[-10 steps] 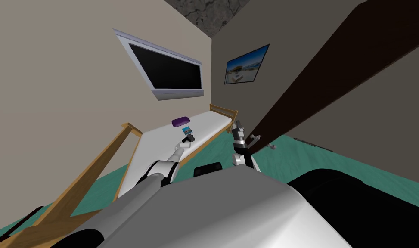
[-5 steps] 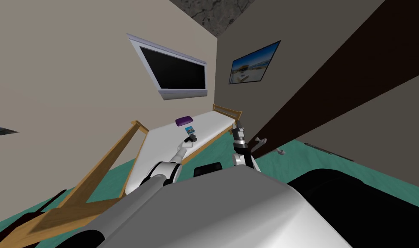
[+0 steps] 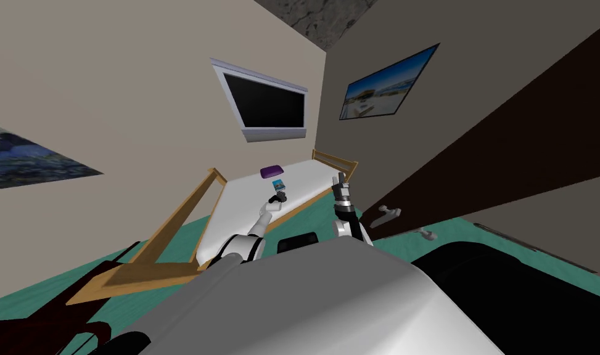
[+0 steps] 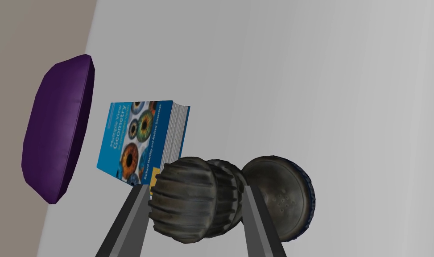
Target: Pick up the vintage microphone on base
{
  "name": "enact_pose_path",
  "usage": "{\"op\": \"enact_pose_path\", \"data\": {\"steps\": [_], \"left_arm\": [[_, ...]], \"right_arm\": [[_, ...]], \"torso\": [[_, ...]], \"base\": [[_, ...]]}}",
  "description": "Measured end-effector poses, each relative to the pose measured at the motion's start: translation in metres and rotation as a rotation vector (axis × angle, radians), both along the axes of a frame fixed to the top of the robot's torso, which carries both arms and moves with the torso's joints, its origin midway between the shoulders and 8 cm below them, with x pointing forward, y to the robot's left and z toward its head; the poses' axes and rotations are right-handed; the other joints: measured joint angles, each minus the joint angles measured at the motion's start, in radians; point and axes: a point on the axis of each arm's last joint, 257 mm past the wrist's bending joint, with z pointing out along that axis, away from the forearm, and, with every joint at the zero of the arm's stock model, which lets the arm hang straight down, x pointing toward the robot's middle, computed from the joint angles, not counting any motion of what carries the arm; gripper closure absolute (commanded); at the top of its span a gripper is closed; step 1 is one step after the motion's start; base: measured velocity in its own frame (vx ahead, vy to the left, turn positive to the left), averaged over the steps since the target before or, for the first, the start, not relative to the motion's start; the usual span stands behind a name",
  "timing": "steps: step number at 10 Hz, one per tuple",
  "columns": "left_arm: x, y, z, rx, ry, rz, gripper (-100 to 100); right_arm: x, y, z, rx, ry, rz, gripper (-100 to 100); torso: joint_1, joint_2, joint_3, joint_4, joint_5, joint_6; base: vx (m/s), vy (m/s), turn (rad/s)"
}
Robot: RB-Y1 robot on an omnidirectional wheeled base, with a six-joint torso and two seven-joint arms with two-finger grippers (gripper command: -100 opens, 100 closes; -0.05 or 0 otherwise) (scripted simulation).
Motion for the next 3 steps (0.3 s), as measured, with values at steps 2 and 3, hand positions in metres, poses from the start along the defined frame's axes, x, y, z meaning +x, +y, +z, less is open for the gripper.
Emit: {"op": "enact_pose_path", "data": {"steps": [2, 3], "left_arm": [[-0.004, -0.026, 0.006, -0.001, -0.002, -0.039, 100], [-0.004, -0.027, 0.006, 0.0, -0.003, -0.041, 0]], "right_arm": [[0.0, 0.0, 0.0, 0.0, 0.0, 0.0, 0], [0.0, 0.0, 0.0, 0.0, 0.0, 0.0, 0]], "torso": [[-0.001, 0.0, 0.0, 0.0, 0.0, 0.002], [-0.001, 0.001, 0.0, 0.0, 0.0, 0.001]], "base": [[0.026, 0.001, 0.054], [0.0, 0.0, 0.0]]}}
